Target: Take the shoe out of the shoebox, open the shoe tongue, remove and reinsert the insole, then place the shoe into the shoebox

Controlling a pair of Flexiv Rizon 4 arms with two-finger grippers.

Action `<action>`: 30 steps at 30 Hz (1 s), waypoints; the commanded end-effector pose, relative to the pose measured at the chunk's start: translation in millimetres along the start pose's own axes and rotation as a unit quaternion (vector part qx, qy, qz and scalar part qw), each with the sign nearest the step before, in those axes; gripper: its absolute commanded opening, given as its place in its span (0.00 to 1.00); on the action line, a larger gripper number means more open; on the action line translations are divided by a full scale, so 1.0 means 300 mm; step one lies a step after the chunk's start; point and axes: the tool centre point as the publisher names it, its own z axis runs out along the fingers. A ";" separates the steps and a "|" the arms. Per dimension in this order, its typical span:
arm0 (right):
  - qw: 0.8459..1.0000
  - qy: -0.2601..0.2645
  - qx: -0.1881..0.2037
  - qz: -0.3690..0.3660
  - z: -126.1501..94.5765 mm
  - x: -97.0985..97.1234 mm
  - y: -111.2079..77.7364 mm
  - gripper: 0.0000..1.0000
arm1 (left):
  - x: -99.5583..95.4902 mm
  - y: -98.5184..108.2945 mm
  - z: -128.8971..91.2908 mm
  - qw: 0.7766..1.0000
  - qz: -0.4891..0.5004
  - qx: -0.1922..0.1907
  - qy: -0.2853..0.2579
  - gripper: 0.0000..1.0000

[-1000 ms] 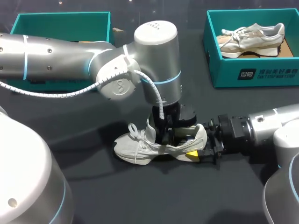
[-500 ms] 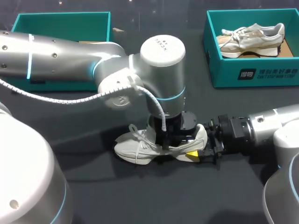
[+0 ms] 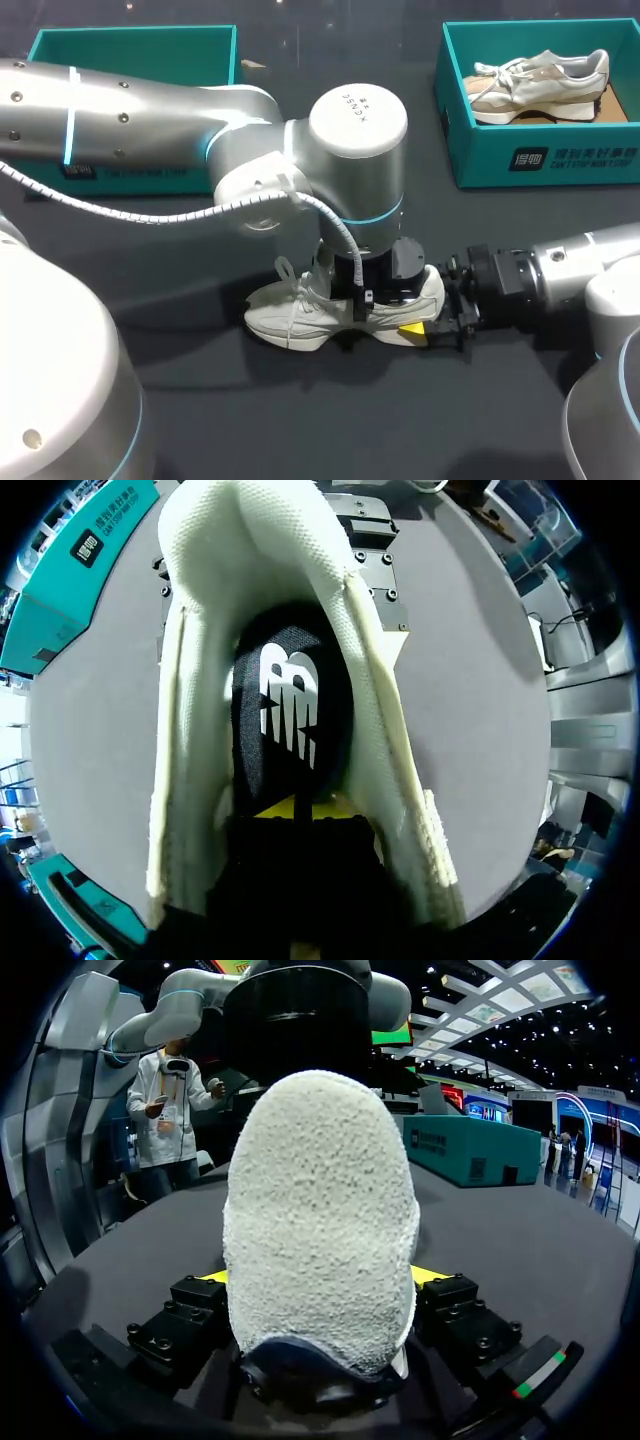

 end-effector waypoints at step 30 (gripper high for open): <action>1.000 0.000 0.002 0.000 0.006 0.008 0.006 0.00 | -0.019 0.064 -0.134 0.973 0.006 0.222 0.055 0.00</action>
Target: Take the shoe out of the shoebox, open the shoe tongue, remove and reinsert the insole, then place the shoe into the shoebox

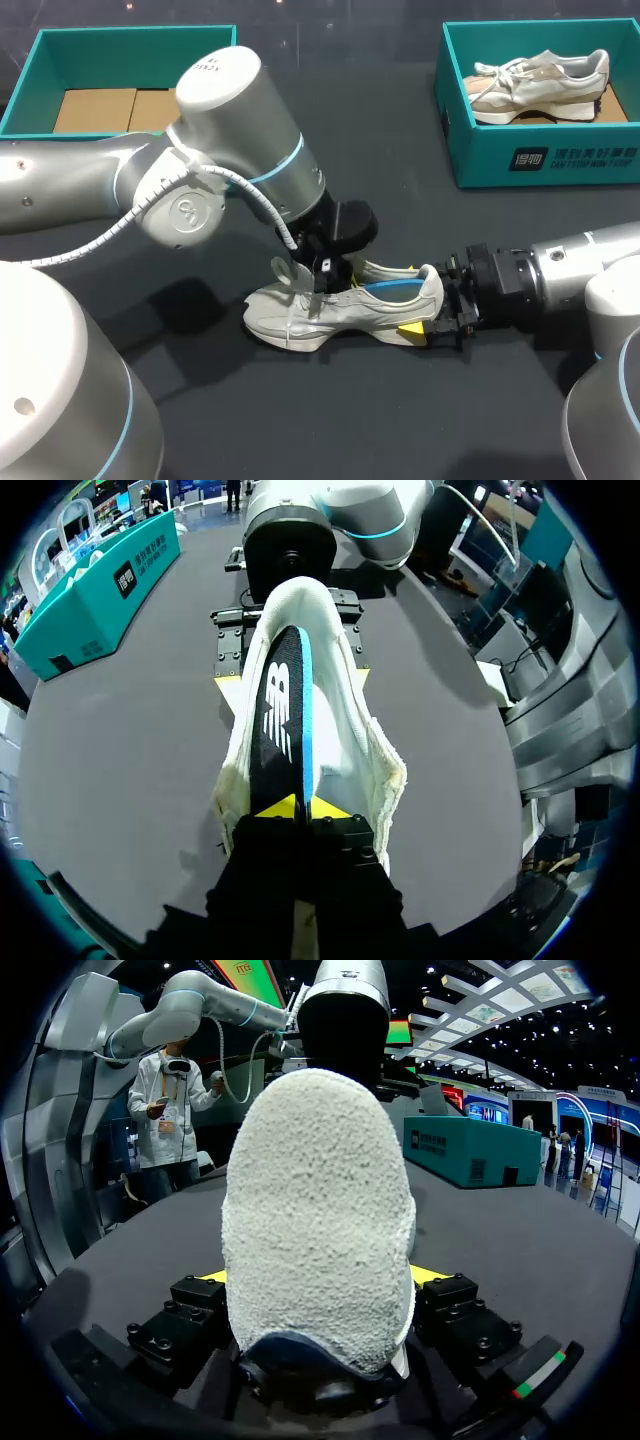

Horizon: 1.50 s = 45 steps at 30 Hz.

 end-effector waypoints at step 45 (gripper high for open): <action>1.000 0.000 0.002 0.000 0.003 0.007 -0.001 0.00 | -0.002 -0.149 -0.131 0.990 0.045 0.130 -0.039 0.00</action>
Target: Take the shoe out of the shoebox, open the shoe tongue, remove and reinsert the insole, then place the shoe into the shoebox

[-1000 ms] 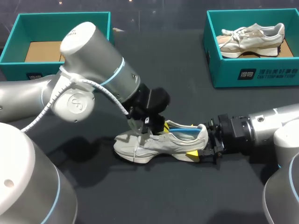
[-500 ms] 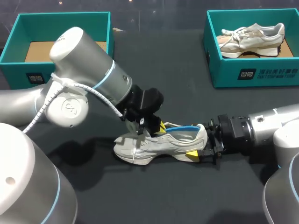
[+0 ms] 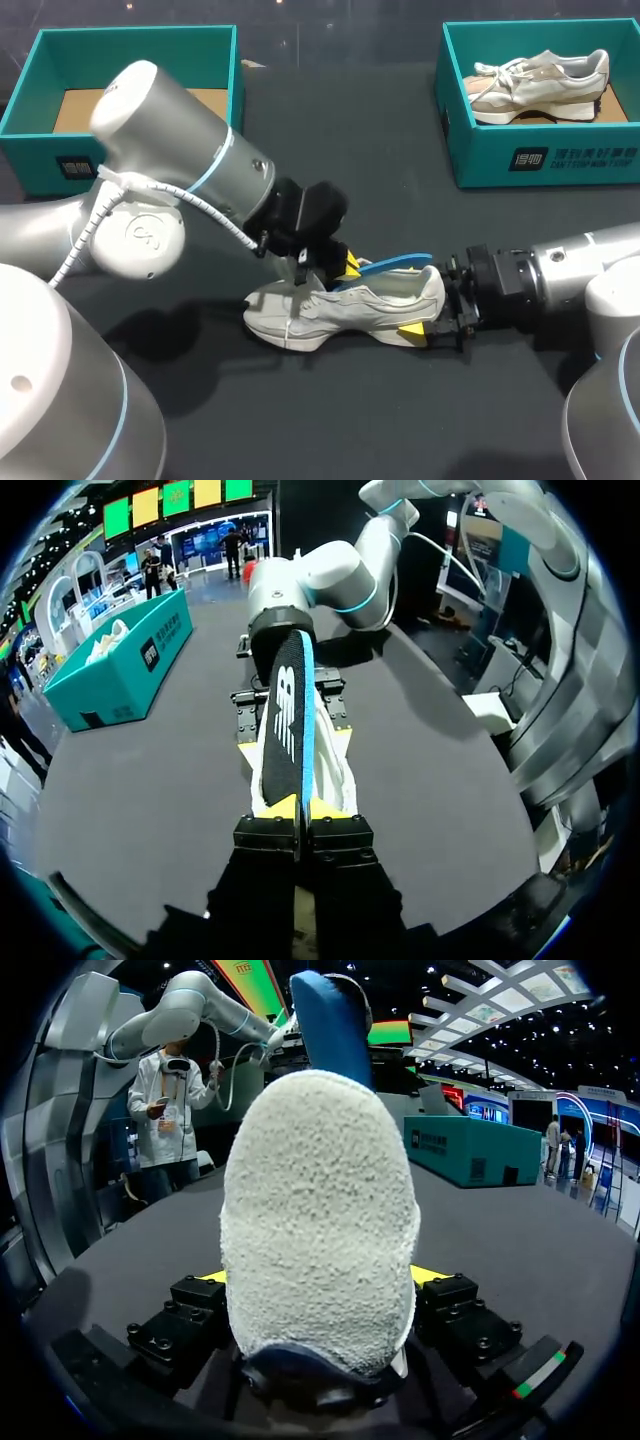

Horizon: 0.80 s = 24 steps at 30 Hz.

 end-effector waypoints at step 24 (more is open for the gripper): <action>1.000 0.000 0.002 0.000 0.004 0.004 0.002 0.00 | -0.015 -0.120 0.054 0.999 0.007 -0.021 -0.046 0.70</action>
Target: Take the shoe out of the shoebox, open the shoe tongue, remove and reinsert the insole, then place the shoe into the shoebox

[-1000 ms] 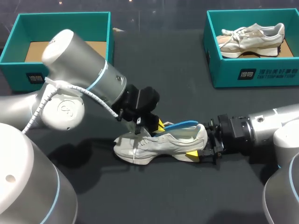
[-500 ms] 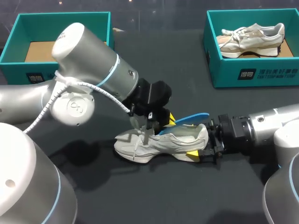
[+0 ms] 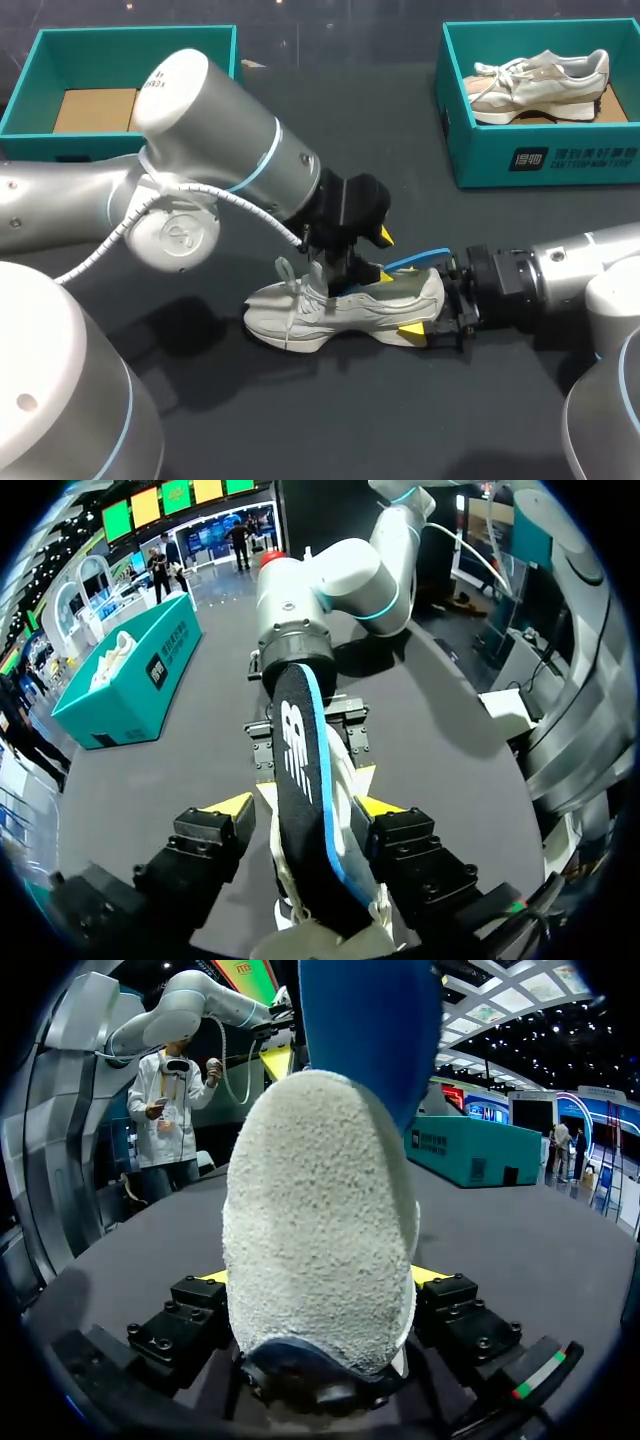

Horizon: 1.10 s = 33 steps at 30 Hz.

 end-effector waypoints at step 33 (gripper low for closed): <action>1.000 -0.001 0.002 0.001 0.004 0.004 0.002 0.00 | 0.008 -0.017 0.120 0.997 -0.013 0.067 -0.023 0.47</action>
